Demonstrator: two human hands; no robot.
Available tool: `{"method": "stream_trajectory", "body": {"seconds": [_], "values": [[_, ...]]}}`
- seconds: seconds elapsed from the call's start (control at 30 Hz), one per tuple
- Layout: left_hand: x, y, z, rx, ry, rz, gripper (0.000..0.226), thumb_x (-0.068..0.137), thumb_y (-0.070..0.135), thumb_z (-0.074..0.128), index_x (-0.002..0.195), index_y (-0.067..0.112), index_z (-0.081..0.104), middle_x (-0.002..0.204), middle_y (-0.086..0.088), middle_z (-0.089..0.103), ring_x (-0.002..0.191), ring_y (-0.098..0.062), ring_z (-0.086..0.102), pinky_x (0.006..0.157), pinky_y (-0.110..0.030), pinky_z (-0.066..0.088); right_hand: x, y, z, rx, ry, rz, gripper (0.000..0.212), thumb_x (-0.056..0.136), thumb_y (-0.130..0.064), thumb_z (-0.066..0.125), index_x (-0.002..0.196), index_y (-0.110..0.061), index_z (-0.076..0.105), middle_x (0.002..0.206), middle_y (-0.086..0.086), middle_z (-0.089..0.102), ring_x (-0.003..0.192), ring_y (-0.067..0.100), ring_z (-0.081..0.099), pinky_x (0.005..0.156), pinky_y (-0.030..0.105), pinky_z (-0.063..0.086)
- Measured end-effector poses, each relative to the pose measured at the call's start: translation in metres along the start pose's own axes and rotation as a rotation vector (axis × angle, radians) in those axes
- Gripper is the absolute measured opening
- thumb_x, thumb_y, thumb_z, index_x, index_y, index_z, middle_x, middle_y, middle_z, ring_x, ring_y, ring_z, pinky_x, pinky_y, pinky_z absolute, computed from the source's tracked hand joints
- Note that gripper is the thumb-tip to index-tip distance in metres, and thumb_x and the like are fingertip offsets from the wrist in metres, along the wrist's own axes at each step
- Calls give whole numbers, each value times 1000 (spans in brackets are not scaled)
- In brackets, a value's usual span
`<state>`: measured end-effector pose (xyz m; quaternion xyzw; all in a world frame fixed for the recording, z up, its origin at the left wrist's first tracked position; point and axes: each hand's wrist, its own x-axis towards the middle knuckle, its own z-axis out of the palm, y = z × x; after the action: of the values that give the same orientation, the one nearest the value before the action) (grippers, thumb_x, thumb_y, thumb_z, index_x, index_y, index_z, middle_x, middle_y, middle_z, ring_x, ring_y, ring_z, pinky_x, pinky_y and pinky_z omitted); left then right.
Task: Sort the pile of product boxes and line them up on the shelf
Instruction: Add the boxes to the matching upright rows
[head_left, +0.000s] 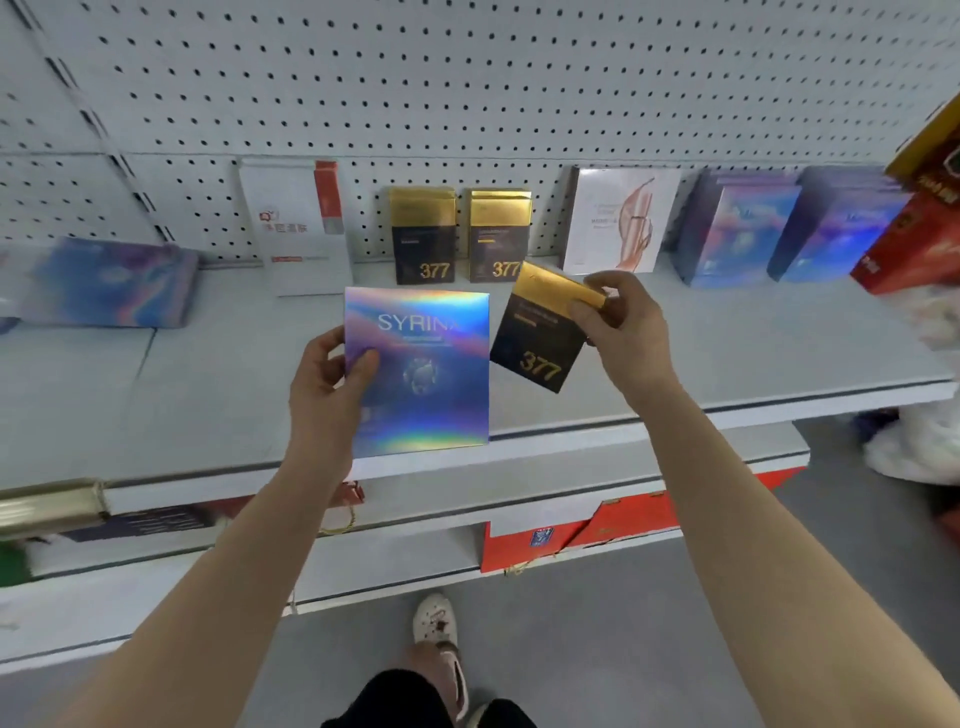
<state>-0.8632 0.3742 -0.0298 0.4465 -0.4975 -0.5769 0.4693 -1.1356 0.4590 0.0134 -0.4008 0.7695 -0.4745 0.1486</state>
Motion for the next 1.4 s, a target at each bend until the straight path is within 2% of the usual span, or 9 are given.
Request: {"method": "stream_trajectory", "body": {"seconds": [0.1,0.37,0.47,0.57,0.7,0.87,1.07,1.23,1.4], "values": [[33,-3,7,-10,48,-17,27,90,12,64,116,15,58,93,-1,70,80,-14,66,69,-28,55,46,0,14,-15,-55,-33,30,91,-32,67,117,-28,53,106,-5,63,92,14,63,80,23,55],[105,-4,15,-8,93,-82,26,90,11,64,112,27,61,103,-12,70,90,-31,67,87,-57,53,146,11,58,-141,-176,-78,23,91,-25,66,112,-27,57,111,-1,63,94,18,60,71,19,50],[120,-6,15,-10,109,-102,28,90,11,65,115,24,61,103,-12,70,91,-32,68,86,-58,53,172,21,70,-240,-172,-127,24,92,-22,64,115,-28,58,110,-5,59,90,13,59,79,25,53],[130,-8,18,-7,124,-115,29,89,12,66,116,22,61,105,-10,70,96,-33,68,88,-57,53,192,27,79,-325,-128,-215,31,91,-17,63,121,-25,59,115,-2,52,83,8,54,79,17,46],[137,-9,25,-12,124,-139,30,90,12,65,117,24,61,103,-7,71,97,-33,68,88,-56,53,204,33,90,-381,-104,-289,35,88,-14,67,121,-18,57,124,4,45,97,20,58,88,31,52],[143,-9,35,-30,87,-134,32,86,16,69,116,24,62,103,-9,71,97,-38,67,84,-60,53,208,36,96,-456,-63,-337,34,88,-16,67,119,-15,54,125,8,44,97,26,59,81,34,53],[145,-13,49,-17,34,-144,26,89,11,66,109,28,63,102,-9,71,91,-31,68,85,-55,54,200,28,85,-519,25,-453,27,92,-8,58,118,-12,58,121,11,55,107,28,54,87,37,50],[143,-13,72,13,-86,-114,28,90,9,64,116,20,60,103,-10,70,94,-37,67,82,-55,55,165,10,70,-308,-55,-464,22,98,-17,51,116,-16,64,116,1,63,101,16,59,86,20,44],[129,-8,111,41,-248,-58,32,90,8,64,121,10,55,103,-8,69,81,-14,69,64,-25,55,138,13,43,-290,-263,-356,28,99,-26,51,124,-19,60,118,-1,62,102,12,56,91,24,45]]}}
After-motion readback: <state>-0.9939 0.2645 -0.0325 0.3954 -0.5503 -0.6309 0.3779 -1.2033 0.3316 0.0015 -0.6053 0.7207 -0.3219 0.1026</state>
